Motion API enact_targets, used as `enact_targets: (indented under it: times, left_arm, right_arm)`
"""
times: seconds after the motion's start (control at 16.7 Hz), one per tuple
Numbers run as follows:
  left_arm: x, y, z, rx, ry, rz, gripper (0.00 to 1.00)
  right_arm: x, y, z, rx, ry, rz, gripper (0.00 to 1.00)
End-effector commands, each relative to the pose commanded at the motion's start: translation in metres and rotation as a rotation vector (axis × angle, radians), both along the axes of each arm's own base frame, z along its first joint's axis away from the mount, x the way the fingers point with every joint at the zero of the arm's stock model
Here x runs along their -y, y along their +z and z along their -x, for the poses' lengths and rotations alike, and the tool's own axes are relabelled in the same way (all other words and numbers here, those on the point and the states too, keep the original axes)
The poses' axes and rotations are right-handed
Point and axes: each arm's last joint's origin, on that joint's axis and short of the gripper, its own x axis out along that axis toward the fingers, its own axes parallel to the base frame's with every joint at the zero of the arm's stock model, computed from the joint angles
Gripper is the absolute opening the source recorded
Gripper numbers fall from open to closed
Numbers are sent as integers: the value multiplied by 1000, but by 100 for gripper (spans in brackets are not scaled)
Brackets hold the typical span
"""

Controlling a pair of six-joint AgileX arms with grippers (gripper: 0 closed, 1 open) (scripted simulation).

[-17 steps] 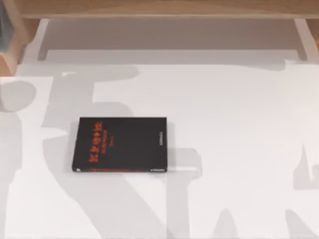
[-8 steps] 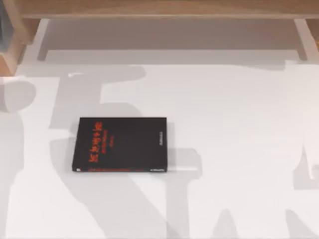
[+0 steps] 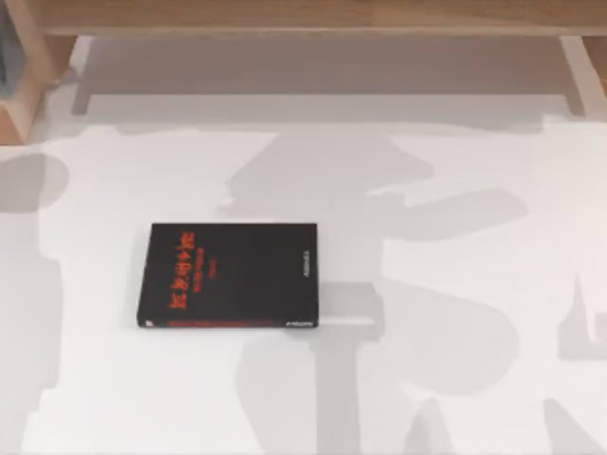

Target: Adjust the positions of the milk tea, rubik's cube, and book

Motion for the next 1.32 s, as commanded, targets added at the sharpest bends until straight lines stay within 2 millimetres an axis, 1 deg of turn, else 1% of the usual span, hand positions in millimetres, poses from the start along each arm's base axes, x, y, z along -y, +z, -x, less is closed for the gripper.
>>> enact_targets:
  times: [0.12,0.24,0.3,0.36,0.42,0.48,0.54,0.66,0.78,0.9,1.02,1.14,1.2,1.26,1.32]
  left_arm:
    - [33,28,28,85,50,-84,0]
    - [70,44,55,137,83,-155,0]
    - [88,46,66,145,92,-187,0]
    - [106,44,76,138,95,-218,0]
    - [125,37,84,115,90,-252,0]
    - [145,26,89,78,76,-290,0]
    - [165,10,94,27,53,-336,0]
    - [207,-33,103,-103,-12,-456,0]
    - [244,-87,117,-254,-92,-616,0]
    - [271,-145,137,-405,-169,-802,0]
    - [282,-199,161,-544,-231,-992,0]
    - [281,-242,184,-659,-273,-1158,0]
    - [279,-257,193,-703,-287,-1224,0]
    - [275,-268,200,-737,-296,-1274,0]
    - [273,-275,204,-757,-301,-1304,0]
  right_arm:
    - [0,0,0,0,0,0,100]
    - [0,0,0,0,0,0,100]
    - [0,0,0,0,0,0,100]
    - [0,0,0,0,0,0,100]
    - [0,0,0,0,0,0,100]
    - [0,0,0,0,0,0,100]
    - [0,0,0,0,0,0,100]
    - [0,0,0,0,0,0,100]
    - [0,0,0,0,0,0,100]
    - [0,0,0,0,0,0,100]
    - [0,0,0,0,0,0,100]
    - [0,0,0,0,0,0,100]
    - [0,0,0,0,0,0,100]
    - [0,0,0,0,0,0,100]
    - [0,0,0,0,0,0,100]
